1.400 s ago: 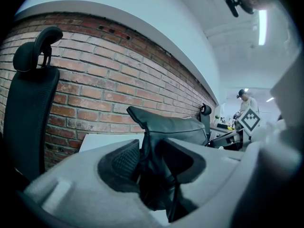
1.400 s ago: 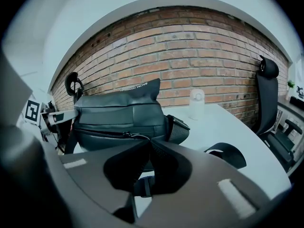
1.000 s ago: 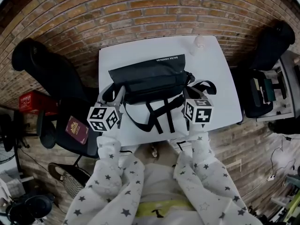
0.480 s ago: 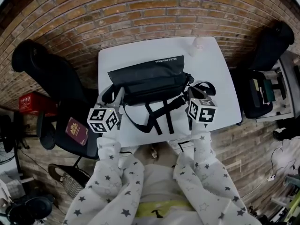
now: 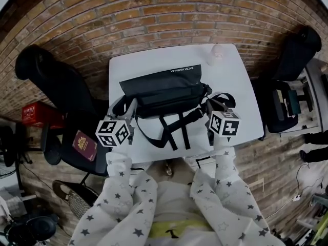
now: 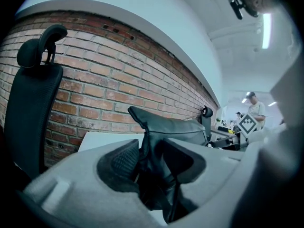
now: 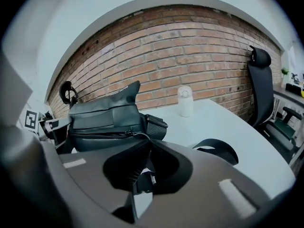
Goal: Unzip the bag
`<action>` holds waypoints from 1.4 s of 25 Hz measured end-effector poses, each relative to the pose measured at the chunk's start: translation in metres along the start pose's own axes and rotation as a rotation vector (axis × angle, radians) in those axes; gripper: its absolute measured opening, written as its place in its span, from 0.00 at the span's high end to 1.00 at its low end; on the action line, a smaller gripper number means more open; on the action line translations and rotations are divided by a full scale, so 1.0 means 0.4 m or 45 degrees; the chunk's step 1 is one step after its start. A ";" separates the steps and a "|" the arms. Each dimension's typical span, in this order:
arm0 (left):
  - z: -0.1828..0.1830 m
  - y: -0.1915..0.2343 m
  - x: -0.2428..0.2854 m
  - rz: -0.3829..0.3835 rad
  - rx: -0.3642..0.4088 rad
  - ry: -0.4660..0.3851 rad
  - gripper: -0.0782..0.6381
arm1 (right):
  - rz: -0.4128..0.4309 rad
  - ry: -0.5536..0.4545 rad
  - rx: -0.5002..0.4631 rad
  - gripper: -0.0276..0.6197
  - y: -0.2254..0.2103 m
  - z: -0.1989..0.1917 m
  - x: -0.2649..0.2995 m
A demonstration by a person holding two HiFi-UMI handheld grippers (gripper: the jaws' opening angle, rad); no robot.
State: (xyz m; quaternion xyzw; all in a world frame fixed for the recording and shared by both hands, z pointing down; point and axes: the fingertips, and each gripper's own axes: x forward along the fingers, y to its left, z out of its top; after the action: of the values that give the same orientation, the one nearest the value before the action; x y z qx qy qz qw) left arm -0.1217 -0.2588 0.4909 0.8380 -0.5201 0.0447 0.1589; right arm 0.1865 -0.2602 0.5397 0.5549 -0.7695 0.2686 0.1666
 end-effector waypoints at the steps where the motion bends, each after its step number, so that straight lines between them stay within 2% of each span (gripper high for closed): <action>1: 0.000 -0.001 -0.001 -0.004 0.000 0.005 0.67 | 0.039 -0.005 0.007 0.91 0.004 0.001 -0.003; 4: 0.007 -0.011 -0.010 0.007 0.015 0.005 0.67 | 0.128 -0.048 0.001 0.73 0.008 0.016 -0.022; 6: 0.014 -0.021 -0.026 0.029 0.014 -0.010 0.67 | 0.145 -0.079 -0.038 0.72 0.005 0.030 -0.035; 9: 0.014 -0.033 -0.063 0.072 0.002 -0.040 0.67 | 0.150 -0.140 -0.080 0.76 0.009 0.053 -0.052; 12: 0.014 -0.057 -0.085 0.087 0.019 -0.047 0.79 | 0.126 -0.199 -0.116 0.83 0.001 0.080 -0.074; 16: 0.033 -0.072 -0.107 0.118 0.026 -0.072 0.87 | 0.124 -0.273 -0.126 0.93 -0.003 0.121 -0.107; 22: 0.056 -0.083 -0.144 0.162 0.046 -0.107 0.89 | 0.274 -0.401 -0.138 0.95 0.069 0.179 -0.137; 29: 0.104 -0.115 -0.177 0.201 0.060 -0.170 0.89 | 0.497 -0.550 -0.180 0.95 0.172 0.242 -0.183; 35: 0.158 -0.137 -0.216 0.245 0.086 -0.244 0.89 | 0.572 -0.668 -0.136 0.95 0.194 0.293 -0.234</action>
State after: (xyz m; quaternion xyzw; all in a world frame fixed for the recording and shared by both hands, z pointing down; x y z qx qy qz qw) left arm -0.1184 -0.1821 0.3983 0.7895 -0.6092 -0.0031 0.0752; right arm 0.1490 -0.2402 0.3766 0.4125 -0.9019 0.1062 -0.0714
